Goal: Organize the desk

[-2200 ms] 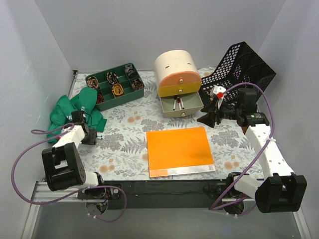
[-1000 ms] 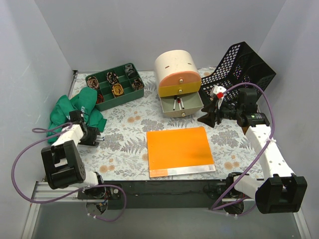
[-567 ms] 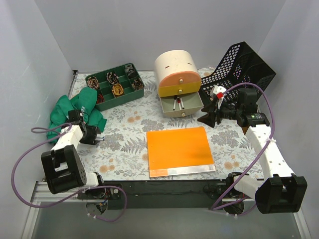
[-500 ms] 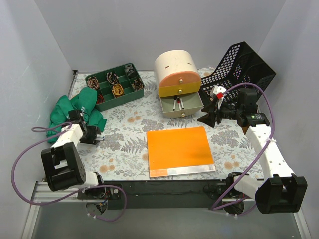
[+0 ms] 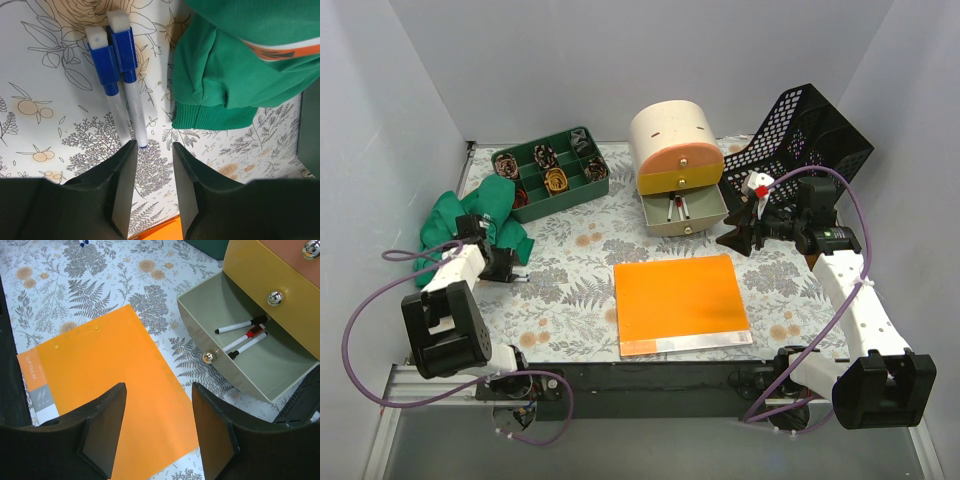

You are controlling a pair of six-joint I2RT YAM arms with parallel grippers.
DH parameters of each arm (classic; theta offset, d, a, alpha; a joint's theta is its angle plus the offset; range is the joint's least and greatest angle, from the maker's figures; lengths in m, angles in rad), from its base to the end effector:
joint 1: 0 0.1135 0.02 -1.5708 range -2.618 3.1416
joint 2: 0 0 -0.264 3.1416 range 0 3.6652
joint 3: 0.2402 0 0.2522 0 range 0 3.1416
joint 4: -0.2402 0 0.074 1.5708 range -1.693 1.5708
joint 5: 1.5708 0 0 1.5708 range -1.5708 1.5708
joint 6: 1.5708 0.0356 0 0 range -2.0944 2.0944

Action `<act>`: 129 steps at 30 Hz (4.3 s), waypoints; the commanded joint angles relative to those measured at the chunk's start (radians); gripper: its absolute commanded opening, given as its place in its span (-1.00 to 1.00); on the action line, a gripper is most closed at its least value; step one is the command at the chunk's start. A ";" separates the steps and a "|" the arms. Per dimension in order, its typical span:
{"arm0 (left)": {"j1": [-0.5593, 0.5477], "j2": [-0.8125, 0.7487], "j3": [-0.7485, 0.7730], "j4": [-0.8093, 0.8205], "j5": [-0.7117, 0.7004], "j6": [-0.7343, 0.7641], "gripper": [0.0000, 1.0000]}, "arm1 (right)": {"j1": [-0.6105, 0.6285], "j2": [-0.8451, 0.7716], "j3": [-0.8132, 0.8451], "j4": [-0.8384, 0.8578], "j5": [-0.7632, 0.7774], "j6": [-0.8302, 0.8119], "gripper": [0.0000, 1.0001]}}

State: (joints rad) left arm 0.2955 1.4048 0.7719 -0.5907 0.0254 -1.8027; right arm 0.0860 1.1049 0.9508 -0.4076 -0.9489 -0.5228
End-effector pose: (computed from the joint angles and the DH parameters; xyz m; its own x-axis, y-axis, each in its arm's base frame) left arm 0.2362 0.0710 0.1743 0.4820 -0.8703 0.1014 -0.8105 -0.4869 -0.3257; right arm 0.2295 0.0488 0.3206 -0.0926 -0.2999 -0.9495 -0.9021 0.4289 -0.0475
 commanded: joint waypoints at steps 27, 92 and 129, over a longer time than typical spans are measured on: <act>0.027 0.149 0.003 0.022 -0.091 0.106 -0.53 | -0.005 -0.025 0.005 0.029 -0.004 -0.002 0.27; -0.783 0.428 0.694 0.393 0.527 0.986 -0.92 | -0.006 0.019 -0.001 0.024 0.094 -0.045 0.28; -0.582 -0.618 -0.282 0.427 -0.129 0.323 0.96 | -0.014 0.032 -0.010 0.024 0.068 -0.048 0.28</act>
State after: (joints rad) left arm -0.2935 0.8719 0.5606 -0.0044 0.0654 -1.3102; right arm 0.0784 1.1454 0.9504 -0.4080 -0.8577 -0.5579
